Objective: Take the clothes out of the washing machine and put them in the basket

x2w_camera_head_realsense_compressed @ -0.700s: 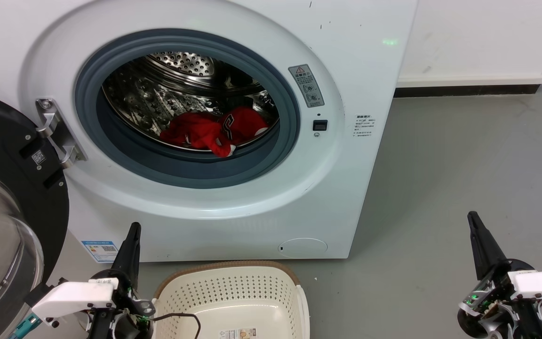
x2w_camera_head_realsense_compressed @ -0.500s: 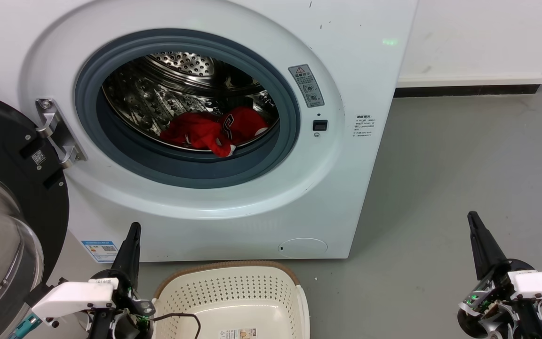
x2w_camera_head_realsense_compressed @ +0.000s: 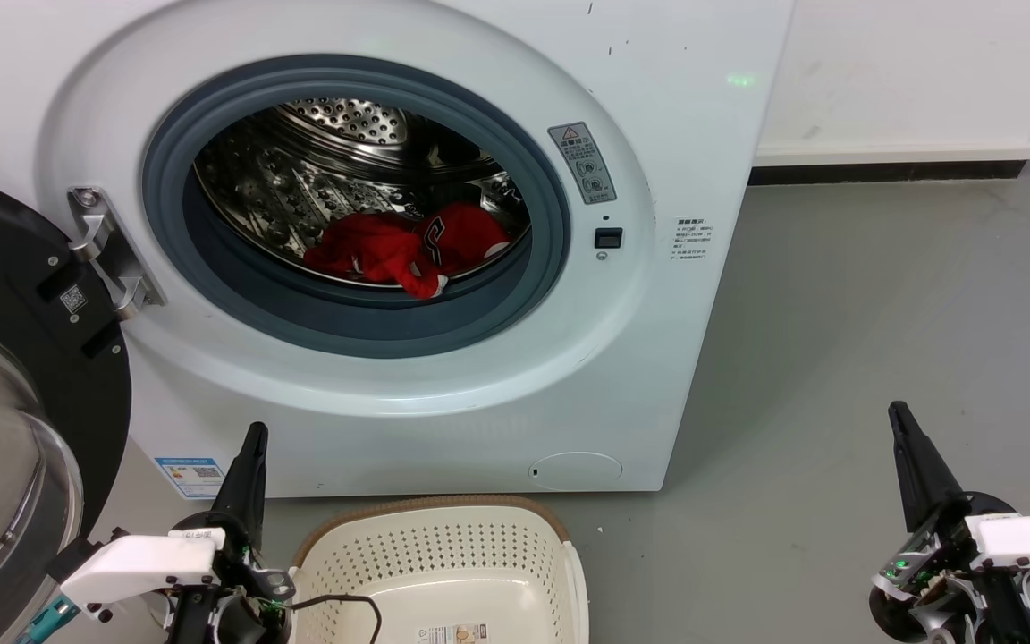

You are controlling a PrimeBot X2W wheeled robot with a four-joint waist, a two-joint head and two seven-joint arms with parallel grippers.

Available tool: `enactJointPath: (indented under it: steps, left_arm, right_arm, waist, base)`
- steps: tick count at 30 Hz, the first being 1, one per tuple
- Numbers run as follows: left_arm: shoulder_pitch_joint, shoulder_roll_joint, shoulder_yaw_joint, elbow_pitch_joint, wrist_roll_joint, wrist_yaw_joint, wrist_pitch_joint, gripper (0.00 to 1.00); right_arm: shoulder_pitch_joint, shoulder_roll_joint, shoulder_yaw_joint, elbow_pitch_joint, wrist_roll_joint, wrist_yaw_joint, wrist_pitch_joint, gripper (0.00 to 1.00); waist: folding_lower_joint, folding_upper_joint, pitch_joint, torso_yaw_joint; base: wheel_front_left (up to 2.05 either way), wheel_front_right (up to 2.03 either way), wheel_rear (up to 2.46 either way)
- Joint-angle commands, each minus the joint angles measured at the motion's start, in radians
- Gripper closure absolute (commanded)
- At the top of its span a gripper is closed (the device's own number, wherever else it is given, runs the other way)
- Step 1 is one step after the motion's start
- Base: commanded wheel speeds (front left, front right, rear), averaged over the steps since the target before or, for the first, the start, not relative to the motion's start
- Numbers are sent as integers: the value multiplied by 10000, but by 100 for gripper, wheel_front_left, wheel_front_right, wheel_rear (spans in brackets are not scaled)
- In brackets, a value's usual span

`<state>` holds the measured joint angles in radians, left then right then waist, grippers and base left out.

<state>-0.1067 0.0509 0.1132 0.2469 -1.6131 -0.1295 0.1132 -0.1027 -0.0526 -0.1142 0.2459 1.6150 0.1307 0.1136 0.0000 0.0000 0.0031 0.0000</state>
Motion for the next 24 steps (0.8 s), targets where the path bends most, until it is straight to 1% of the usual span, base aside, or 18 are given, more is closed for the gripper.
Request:
enactJointPath:
  steps: [1, 4, 5, 13, 20, 24]
  left_arm:
    - [-55, -17, 30, -14, 0, -47, 41, 100]
    - [-55, -17, 30, -14, 0, -47, 41, 100]
    - [0, 0, 0, 0, 0, 0, 0, 0]
    - [-16, -2, -438, -79, 182, 2, -371, 0]
    - [-42, -1, -507, -295, 545, 0, -662, 0]
    - [-72, -1, -598, -505, 1223, -2, -886, 0]
  right_arm:
    - [-136, 37, 5, 15, -45, -1, 0, 100]
    - [-136, 37, 5, 15, -45, -1, -1, 100]
    - [0, 0, 0, 0, 0, 2, 0, 0]
    - [191, 2, 265, -226, -246, 2, -367, 0]
    - [317, 3, 325, -474, -756, 2, -656, 0]
    - [415, 5, 322, -752, -1586, 2, -884, 0]
  waist:
    - [0, 0, 0, 0]
    - [0, 0, 0, 0]
    - [0, 0, 0, 0]
    - [0, 0, 12, 5]
    - [0, 0, 23, 18]
    - [0, 0, 26, 27]
  base:
    - [0, 0, 0]
    - [0, 0, 0]
    - [0, 0, 0]
    - [0, 0, 0]
    - [0, 0, 0]
    - [0, 0, 0]
